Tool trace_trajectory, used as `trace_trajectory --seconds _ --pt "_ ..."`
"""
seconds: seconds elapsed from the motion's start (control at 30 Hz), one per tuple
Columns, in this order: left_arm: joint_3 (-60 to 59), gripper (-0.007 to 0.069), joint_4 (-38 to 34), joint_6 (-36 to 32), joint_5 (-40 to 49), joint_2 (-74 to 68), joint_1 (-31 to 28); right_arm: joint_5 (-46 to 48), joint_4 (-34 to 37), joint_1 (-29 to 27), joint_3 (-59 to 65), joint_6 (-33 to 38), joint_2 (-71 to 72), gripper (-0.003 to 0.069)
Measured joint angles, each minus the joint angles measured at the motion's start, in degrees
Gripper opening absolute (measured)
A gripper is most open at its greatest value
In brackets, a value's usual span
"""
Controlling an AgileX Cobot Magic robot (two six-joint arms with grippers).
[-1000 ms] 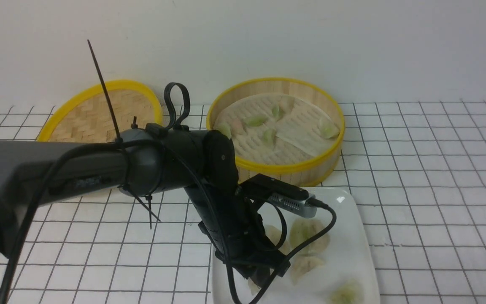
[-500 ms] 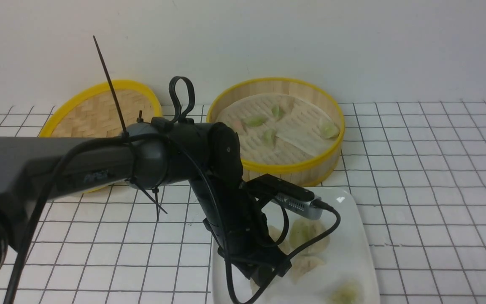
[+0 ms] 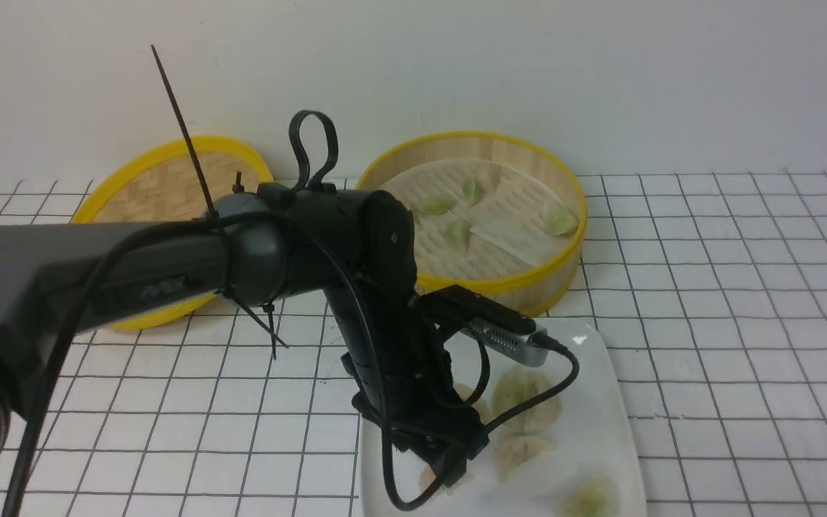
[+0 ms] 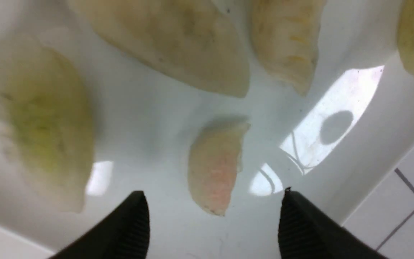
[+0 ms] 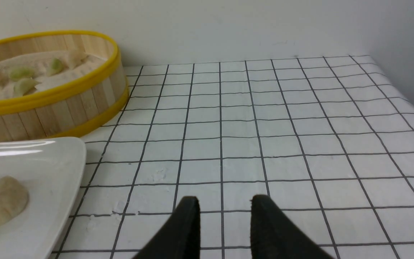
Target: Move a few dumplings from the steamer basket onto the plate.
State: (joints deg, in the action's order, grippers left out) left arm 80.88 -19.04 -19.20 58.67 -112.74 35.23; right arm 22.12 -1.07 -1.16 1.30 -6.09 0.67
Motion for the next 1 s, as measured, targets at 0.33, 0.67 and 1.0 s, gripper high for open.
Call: trace_trajectory --seconds 0.33,0.67,1.0 --pt "15.94 0.0425 15.29 6.71 -1.97 9.81 0.00 0.00 0.00 0.00 0.00 0.00 0.00 0.0192" --pt "16.94 0.0425 20.59 11.28 -14.71 10.27 0.00 0.00 0.00 0.00 0.00 0.00 0.00 0.0192" --pt "16.89 0.0425 23.49 12.36 -24.11 8.77 0.00 0.00 0.00 0.00 0.00 0.00 0.00 0.0192"
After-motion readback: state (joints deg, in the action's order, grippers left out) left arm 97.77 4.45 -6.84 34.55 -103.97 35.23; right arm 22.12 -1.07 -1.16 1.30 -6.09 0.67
